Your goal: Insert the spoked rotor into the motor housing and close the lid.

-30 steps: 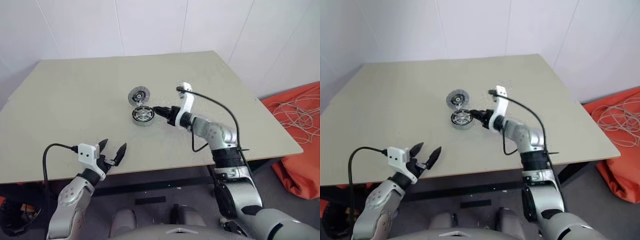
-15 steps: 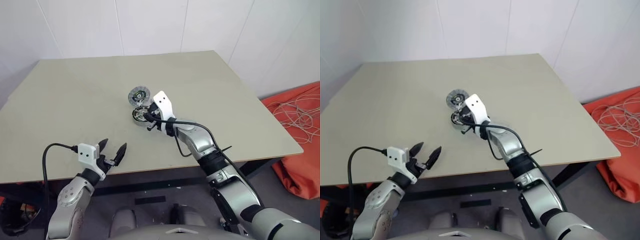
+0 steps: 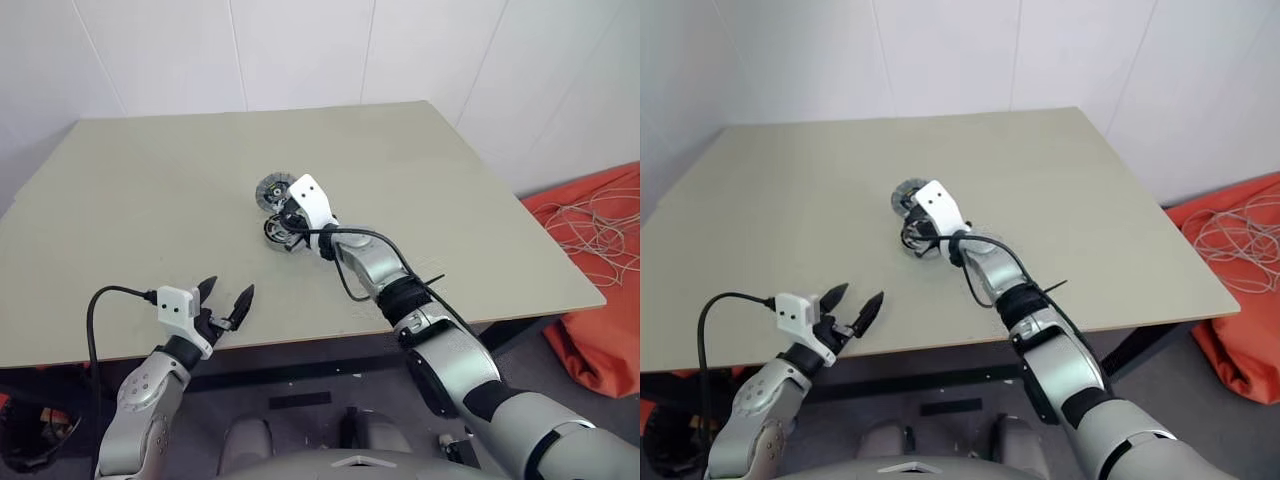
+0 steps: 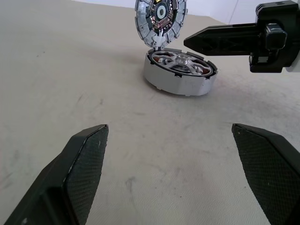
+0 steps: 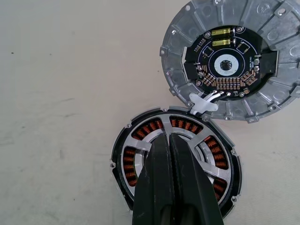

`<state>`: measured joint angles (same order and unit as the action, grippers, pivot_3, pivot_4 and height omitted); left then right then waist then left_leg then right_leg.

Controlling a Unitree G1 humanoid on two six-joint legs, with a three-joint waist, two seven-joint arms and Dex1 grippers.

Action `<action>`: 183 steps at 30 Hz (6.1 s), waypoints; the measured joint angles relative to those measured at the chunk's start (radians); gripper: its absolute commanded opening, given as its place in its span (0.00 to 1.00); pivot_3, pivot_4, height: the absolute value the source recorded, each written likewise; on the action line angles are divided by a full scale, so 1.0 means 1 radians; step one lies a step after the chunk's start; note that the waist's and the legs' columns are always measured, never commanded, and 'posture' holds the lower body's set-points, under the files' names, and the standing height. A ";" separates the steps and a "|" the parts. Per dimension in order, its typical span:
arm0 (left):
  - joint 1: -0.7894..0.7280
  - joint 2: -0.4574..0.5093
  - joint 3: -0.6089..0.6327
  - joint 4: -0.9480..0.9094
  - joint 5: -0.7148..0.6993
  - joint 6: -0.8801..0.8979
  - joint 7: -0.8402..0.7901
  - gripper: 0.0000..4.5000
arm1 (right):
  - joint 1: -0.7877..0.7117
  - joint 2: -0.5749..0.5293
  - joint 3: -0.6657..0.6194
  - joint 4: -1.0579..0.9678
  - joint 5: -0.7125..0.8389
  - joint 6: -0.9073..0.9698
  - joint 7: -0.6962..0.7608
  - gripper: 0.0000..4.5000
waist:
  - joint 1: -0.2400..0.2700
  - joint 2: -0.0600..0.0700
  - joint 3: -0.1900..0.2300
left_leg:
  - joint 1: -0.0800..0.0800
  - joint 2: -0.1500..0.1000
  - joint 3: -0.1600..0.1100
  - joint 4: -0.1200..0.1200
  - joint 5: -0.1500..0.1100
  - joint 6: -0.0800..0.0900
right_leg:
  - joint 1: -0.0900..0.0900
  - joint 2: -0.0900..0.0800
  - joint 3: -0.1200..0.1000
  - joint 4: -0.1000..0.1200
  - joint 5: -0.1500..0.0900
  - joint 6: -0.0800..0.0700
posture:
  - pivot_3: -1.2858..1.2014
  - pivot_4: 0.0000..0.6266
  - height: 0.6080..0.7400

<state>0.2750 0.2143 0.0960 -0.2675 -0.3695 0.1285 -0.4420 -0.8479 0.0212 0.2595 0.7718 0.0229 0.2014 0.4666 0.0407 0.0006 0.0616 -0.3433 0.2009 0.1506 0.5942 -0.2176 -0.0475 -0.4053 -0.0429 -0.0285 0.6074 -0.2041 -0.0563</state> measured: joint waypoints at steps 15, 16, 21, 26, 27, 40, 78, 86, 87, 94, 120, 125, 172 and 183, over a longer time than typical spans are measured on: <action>0.000 -0.002 0.000 0.001 0.000 -0.002 0.001 1.00 | -0.047 0.015 -0.034 0.128 -0.039 -0.014 0.025 0.00 | 0.000 0.000 0.000 | 0.001 0.000 0.000 0.001 0.000 0.001 | 0.001 0.000 0.000 0.001 0.001 -0.001 | 0.52 0.00 1.00; 0.001 -0.002 0.000 0.002 0.000 -0.002 0.000 1.00 | -0.047 0.015 -0.039 0.126 -0.038 -0.009 0.031 0.00 | 0.000 0.000 0.000 | 0.001 0.000 0.000 0.001 0.000 0.001 | 0.001 0.000 0.000 0.001 0.001 -0.001 | 0.52 0.00 1.00; 0.001 -0.002 0.001 0.008 -0.001 -0.009 0.000 1.00 | -0.035 -0.007 -0.047 0.051 -0.036 0.031 0.097 0.00 | 0.001 0.000 0.000 | 0.001 0.000 0.000 0.001 0.000 0.001 | 0.000 0.000 0.000 0.001 0.001 -0.001 | 0.52 0.00 1.00; 0.001 -0.004 0.001 0.013 -0.001 -0.011 -0.001 1.00 | 0.012 -0.088 0.007 -0.181 -0.038 0.082 0.251 0.00 | 0.003 0.000 0.000 | 0.001 0.000 0.000 0.001 -0.001 0.002 | 0.001 0.000 0.000 0.000 0.001 -0.001 | 0.52 0.00 1.00; 0.001 -0.004 0.001 0.013 -0.002 -0.011 -0.001 1.00 | 0.026 -0.105 0.027 -0.214 -0.042 0.090 0.278 0.00 | 0.003 0.000 0.000 | 0.000 0.000 0.000 0.001 -0.001 0.002 | 0.001 0.000 0.000 0.000 0.001 -0.001 | 0.52 0.00 1.00; -0.015 -0.015 0.001 0.016 -0.002 -0.010 0.007 1.00 | 0.072 -0.279 0.210 -0.370 -0.141 0.047 0.518 0.82 | 0.003 -0.001 0.000 | 0.001 0.001 0.000 0.002 -0.001 0.002 | 0.002 0.000 0.000 0.001 -0.002 0.003 | 0.52 0.00 1.00; -0.001 -0.034 0.002 0.027 -0.001 -0.033 0.010 1.00 | -0.228 -0.167 0.263 0.268 -0.333 -0.327 0.529 0.54 | 0.001 0.000 0.000 | 0.000 0.002 0.001 0.003 -0.001 0.003 | 0.001 0.000 -0.001 0.001 0.002 -0.003 | 0.52 0.00 1.00; 0.004 -0.045 0.002 0.035 0.000 -0.055 0.010 1.00 | -0.258 -0.155 0.254 0.310 -0.344 -0.354 0.513 0.00 | 0.003 0.000 0.000 | 0.000 0.002 0.001 0.003 -0.002 0.004 | 0.001 0.000 -0.001 0.001 0.001 -0.004 | 0.52 0.00 1.00; 0.005 -0.045 0.002 0.038 0.001 -0.057 0.010 1.00 | -0.258 -0.153 0.254 0.312 -0.344 -0.354 0.514 0.00 | 0.003 0.000 0.000 | 0.000 0.002 0.001 0.003 -0.002 0.004 | 0.000 0.000 -0.001 0.001 0.001 -0.004 | 0.52 0.00 1.00; 0.011 -0.051 0.001 0.045 0.001 -0.065 0.010 1.00 | -0.258 -0.154 0.253 0.315 -0.354 -0.359 0.513 0.00 | 0.002 0.000 0.000 | 0.000 0.003 0.001 0.003 -0.002 0.004 | 0.001 0.000 -0.001 0.001 0.001 -0.004 | 0.52 0.00 1.00; 0.000 -0.043 0.006 0.053 -0.005 -0.044 0.006 1.00 | 0.052 -0.378 0.184 -0.420 -0.221 0.162 0.819 0.00 | 0.030 0.000 0.000 | -0.001 0.003 0.001 0.004 -0.002 0.004 | 0.001 0.001 -0.002 0.001 0.001 -0.005 | 0.52 0.00 1.00; 0.001 -0.042 0.005 0.053 -0.008 -0.042 0.001 1.00 | 0.079 -0.337 0.186 -0.512 -0.195 0.325 0.795 0.00 | 0.027 -0.001 0.000 | 0.000 0.003 0.001 0.004 -0.002 0.004 | 0.001 0.001 -0.002 0.001 0.001 -0.004 | 0.52 0.00 1.00; -0.023 -0.039 0.008 0.053 -0.020 -0.022 0.004 1.00 | 0.020 -0.385 0.262 -0.643 -0.024 0.155 0.745 0.73 | 0.009 -0.005 0.001 | 0.011 0.004 -0.001 0.003 -0.007 -0.002 | 0.005 0.002 -0.004 0.001 -0.003 -0.001 | 0.52 0.00 1.00; -0.028 -0.039 0.012 0.053 -0.021 -0.013 0.008 1.00 | 0.031 -0.425 0.324 -0.630 -0.127 0.021 0.765 0.73 | 0.008 -0.005 0.001 | 0.010 0.004 -0.001 0.004 -0.007 -0.002 | 0.005 0.002 -0.004 0.001 0.001 -0.007 | 0.52 0.00 1.00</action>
<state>0.2467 0.1753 0.1080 -0.2147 -0.3903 0.1156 -0.4342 -0.8173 -0.4035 0.5831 0.1421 -0.1043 0.2224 1.2314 0.0488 -0.0048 0.0628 -0.3335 0.2049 0.1496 0.5982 -0.2246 -0.0491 -0.4008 -0.0407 -0.0327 0.6086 -0.2033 -0.0631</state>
